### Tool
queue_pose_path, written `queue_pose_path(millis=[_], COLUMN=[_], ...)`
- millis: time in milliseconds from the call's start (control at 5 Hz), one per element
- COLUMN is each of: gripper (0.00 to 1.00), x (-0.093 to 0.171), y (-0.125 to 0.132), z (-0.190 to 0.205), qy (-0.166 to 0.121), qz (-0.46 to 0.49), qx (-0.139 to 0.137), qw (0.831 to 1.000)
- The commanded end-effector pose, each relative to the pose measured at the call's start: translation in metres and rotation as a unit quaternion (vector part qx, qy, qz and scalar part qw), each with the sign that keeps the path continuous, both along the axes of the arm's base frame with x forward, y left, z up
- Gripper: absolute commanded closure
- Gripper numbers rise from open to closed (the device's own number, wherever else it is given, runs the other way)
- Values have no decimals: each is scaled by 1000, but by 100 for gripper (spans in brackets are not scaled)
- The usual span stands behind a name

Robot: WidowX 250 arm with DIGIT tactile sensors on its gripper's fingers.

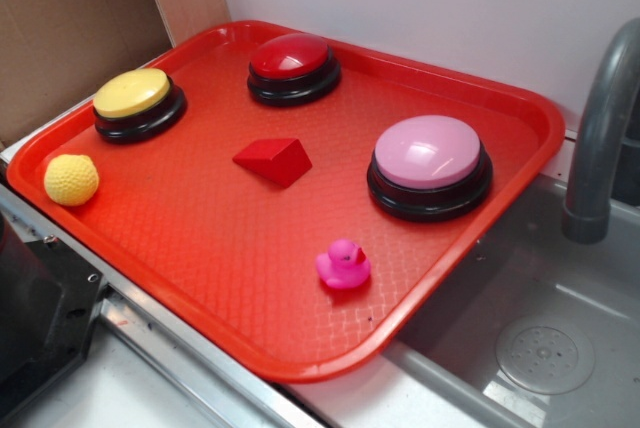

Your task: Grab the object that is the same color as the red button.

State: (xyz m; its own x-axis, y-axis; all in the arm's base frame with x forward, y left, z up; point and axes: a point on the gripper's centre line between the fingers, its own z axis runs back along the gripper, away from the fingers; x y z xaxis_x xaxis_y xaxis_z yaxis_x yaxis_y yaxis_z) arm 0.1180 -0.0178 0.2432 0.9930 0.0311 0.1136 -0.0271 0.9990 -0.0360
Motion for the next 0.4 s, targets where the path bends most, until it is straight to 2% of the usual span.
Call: queue_pose_path(millis=[0, 200], gripper=[0, 0], x=[0, 40], y=[0, 3], z=[0, 3], qy=[0, -5], qz=[0, -71], qx=[0, -14], qw=[1000, 997])
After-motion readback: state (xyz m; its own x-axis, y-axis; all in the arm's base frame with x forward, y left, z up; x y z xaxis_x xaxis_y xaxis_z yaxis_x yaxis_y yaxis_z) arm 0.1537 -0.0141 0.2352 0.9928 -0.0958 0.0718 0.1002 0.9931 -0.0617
